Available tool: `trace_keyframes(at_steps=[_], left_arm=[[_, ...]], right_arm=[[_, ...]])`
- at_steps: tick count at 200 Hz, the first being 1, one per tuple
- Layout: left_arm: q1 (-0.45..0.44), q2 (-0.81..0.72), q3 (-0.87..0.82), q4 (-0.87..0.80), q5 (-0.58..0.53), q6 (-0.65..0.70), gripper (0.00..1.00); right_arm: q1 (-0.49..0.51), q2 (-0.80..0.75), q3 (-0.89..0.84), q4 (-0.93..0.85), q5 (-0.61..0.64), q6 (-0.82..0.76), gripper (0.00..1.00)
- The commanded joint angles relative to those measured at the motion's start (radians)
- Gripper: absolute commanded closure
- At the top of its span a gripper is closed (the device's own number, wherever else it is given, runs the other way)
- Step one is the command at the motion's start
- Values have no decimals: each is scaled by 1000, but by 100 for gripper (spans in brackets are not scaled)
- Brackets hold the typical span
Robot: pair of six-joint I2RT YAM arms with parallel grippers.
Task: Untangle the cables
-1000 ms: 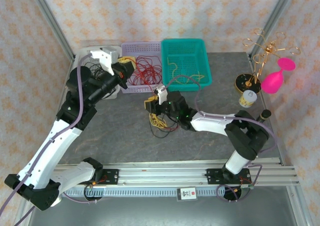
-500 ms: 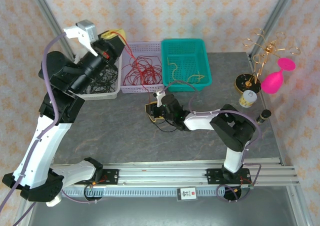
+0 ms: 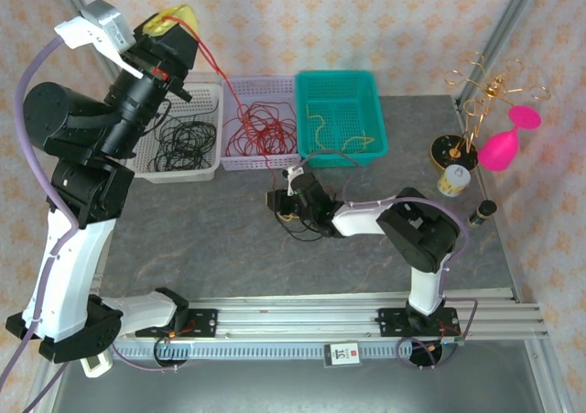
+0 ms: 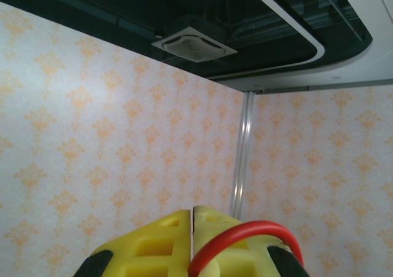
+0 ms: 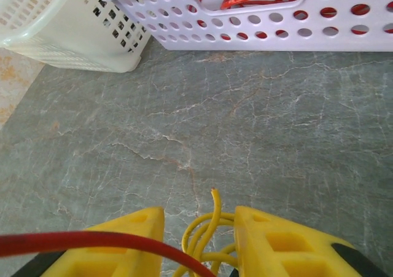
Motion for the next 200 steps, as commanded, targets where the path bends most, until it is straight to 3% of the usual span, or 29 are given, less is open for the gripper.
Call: trace_keyframes(at_steps=[1, 76, 140, 200], left_arm=[[-9, 23, 74, 50, -90, 63, 100], [-10, 66, 197, 124, -188, 131, 100], [-8, 147, 355, 69, -258, 211, 100], [-9, 137, 271, 43, -249, 197, 100]], right_arm=[[-6, 16, -19, -10, 41, 67, 64], [-21, 54, -19, -43, 72, 219, 62], [-71, 51, -126, 96, 38, 379, 56], [-56, -136, -172, 141, 3, 208, 50]])
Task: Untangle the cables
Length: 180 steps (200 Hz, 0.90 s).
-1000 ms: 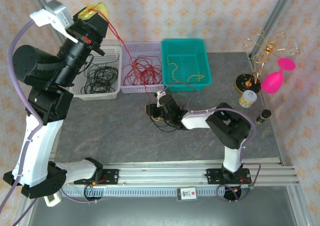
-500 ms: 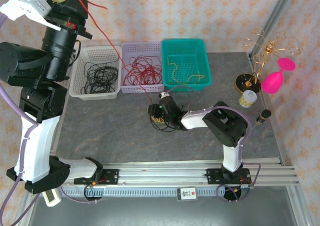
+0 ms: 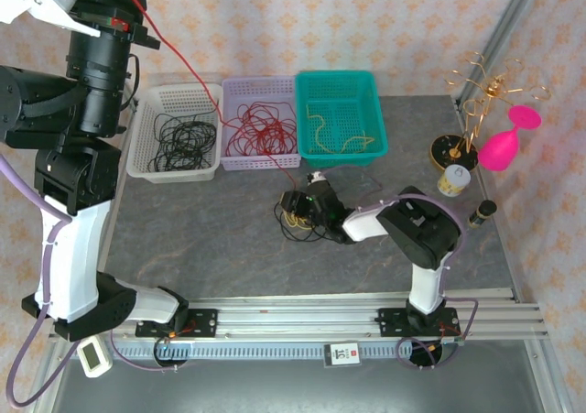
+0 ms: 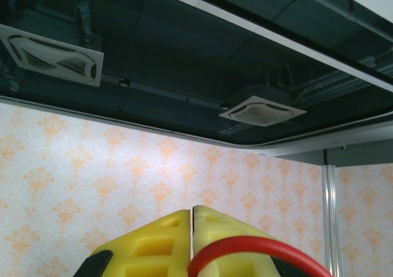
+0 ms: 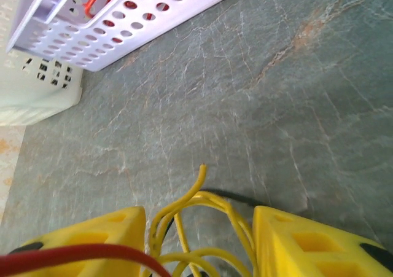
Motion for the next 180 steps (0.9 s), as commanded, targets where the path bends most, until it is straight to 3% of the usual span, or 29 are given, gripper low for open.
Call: trace_keyframes(at_steps=[1, 15, 35, 57, 86, 130, 163, 180], left_arm=[[-8, -19, -59, 4, -2, 4, 100], [-9, -33, -112, 17, 4, -7, 100], [-9, -35, -146, 12, 16, -14, 100], [-9, -33, -163, 6, 33, -20, 100], [-7, -36, -180, -1, 49, -34, 100], [-9, -52, -208, 8, 55, -46, 100], [-8, -52, -180, -19, 53, -40, 100], [-8, -55, -160, -34, 48, -35, 100]], right_arm=[[9, -125, -14, 18, -6, -100, 50], [18, -188, -27, 1, -8, -173, 47], [34, -290, -69, -23, 14, -291, 34], [36, -395, -139, -17, 0, -425, 32], [36, -473, -119, -84, -151, -654, 31], [24, -302, 111, -268, -252, -969, 36], [-11, -118, 268, -307, -274, -947, 42], [-16, -51, 310, -309, -238, -910, 53]])
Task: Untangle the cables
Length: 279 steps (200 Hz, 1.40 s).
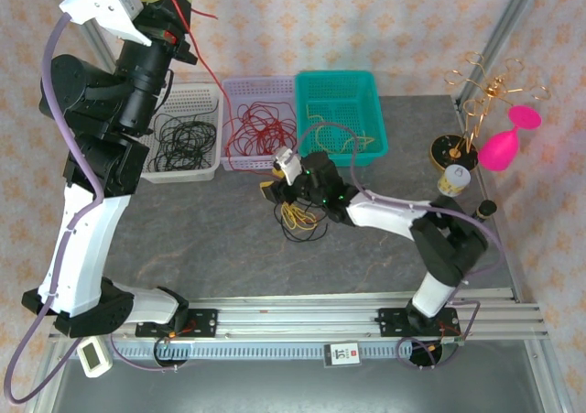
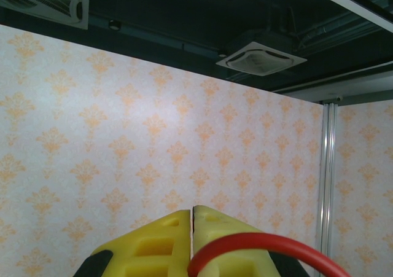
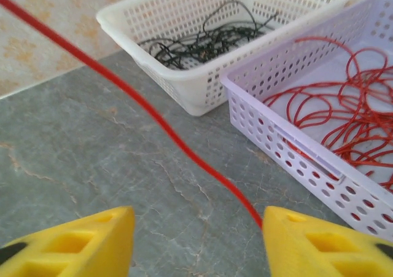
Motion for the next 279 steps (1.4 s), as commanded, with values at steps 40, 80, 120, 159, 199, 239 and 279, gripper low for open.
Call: trace_keyframes(at_steps=[40, 80, 120, 159, 199, 239, 279], left_arm=[[-10, -54, 38, -27, -3, 13, 100], [-8, -100, -47, -12, -21, 19, 100], [-9, -181, -210, 51, -44, -12, 100], [-9, -242, -328, 66, -77, -32, 100], [-8, -226, -286, 48, -42, -53, 100], [-9, -201, -211, -2, -25, -56, 100], [-7, -193, -159, -32, -16, -54, 100]], right_arm=[[-25, 100, 48, -4, 170, 90, 84], [-27, -56, 58, -56, 257, 107, 100], [-26, -209, 93, -121, 283, 98, 100], [-26, -296, 75, -193, 133, -21, 72], [-26, -177, 11, -204, -215, -153, 42], [-26, -52, 17, -173, -171, -183, 40], [-27, 84, 66, -189, -148, -199, 43]])
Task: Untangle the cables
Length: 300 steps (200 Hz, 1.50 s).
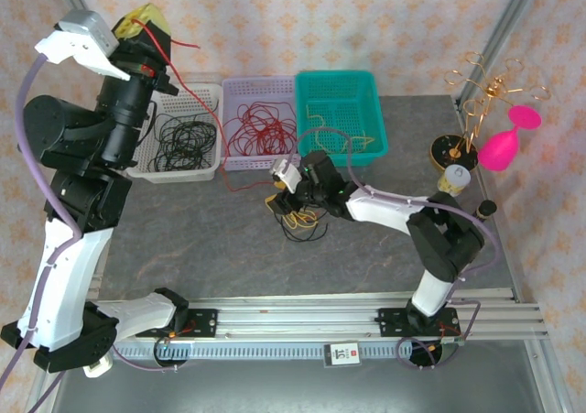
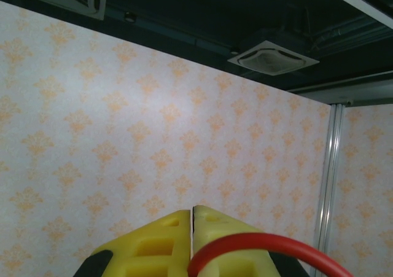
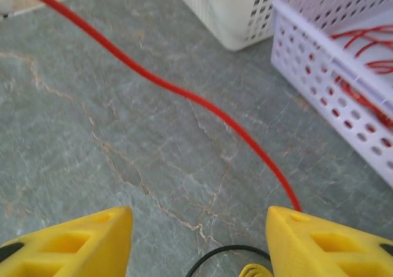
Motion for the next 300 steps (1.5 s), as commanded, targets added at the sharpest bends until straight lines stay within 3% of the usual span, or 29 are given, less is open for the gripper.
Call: trace_keyframes(at_steps=[1, 27, 54, 99, 154, 196, 210, 228, 240, 300], left_arm=[[-8, -1, 45, -28, 27, -9, 100], [-9, 5, 58, -36, 33, -9, 100], [-9, 2, 63, -43, 32, -5, 100], [-9, -12, 38, -41, 24, 2, 100], [-8, -19, 6, -27, 12, 13, 100], [-9, -47, -69, -10, -8, 13, 100], [-9, -53, -76, -7, -13, 13, 100], [-7, -45, -46, -22, -6, 14, 100], [-10, -43, -25, -30, -1, 13, 100], [-10, -37, 20, -66, 8, 12, 100]], right_arm=[[-1, 60, 46, 12, 1, -22, 44], [-1, 123, 65, 93, 95, 40, 58], [-10, 143, 70, 217, 239, 155, 64], [-10, 117, 53, 262, 372, 200, 100], [-10, -51, 3, 231, 480, 259, 100], [-9, -191, 60, 124, 490, 254, 100], [-9, -223, 59, 102, 415, 205, 100], [-11, -211, 64, 34, 255, 142, 69], [-11, -179, 55, 5, 155, 103, 56], [-14, -10, -12, 79, 76, 89, 49]])
